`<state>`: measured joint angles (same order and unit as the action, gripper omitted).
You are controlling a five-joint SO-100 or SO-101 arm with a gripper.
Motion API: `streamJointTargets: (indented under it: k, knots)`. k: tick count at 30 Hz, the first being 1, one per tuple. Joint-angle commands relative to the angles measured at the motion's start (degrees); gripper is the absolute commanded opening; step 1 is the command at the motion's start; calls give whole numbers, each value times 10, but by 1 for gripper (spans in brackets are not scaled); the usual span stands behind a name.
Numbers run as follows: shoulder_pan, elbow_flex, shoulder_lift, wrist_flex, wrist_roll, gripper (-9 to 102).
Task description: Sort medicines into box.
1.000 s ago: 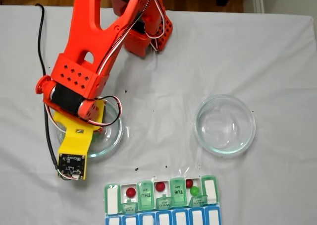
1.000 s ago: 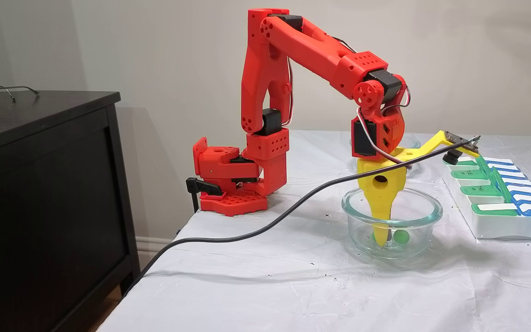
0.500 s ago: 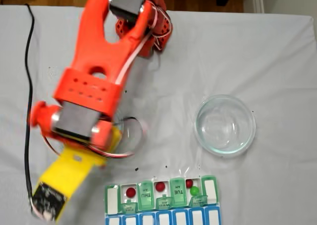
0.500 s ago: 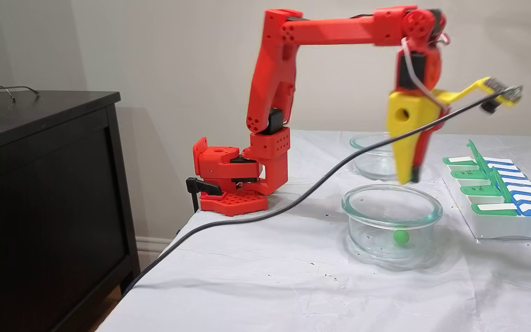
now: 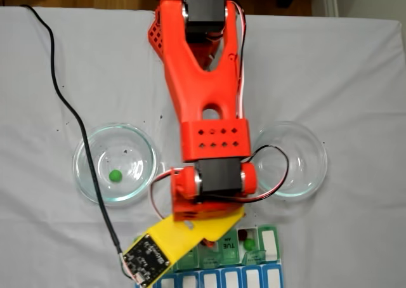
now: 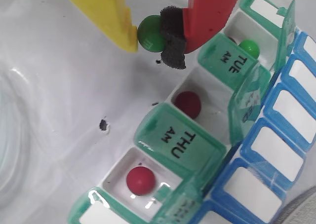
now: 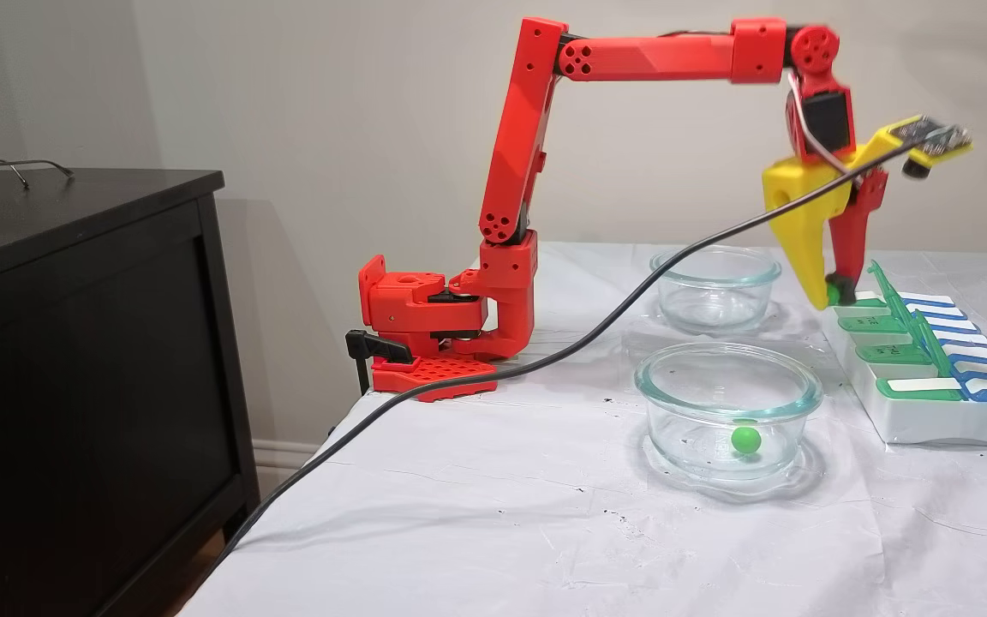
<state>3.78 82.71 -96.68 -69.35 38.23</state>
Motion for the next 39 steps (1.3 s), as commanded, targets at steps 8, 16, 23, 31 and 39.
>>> streamJointTargets:
  k: [8, 16, 23, 31, 39]
  knots:
    - [6, -64, 38, 77, -40, 0]
    - [4, -56, 23, 102, -51, 0]
    - [-3, -18, 19, 140, -49, 9]
    - [-1, 21, -3, 144, -39, 18]
    - [-32, 18, -76, 38, 58, 15]
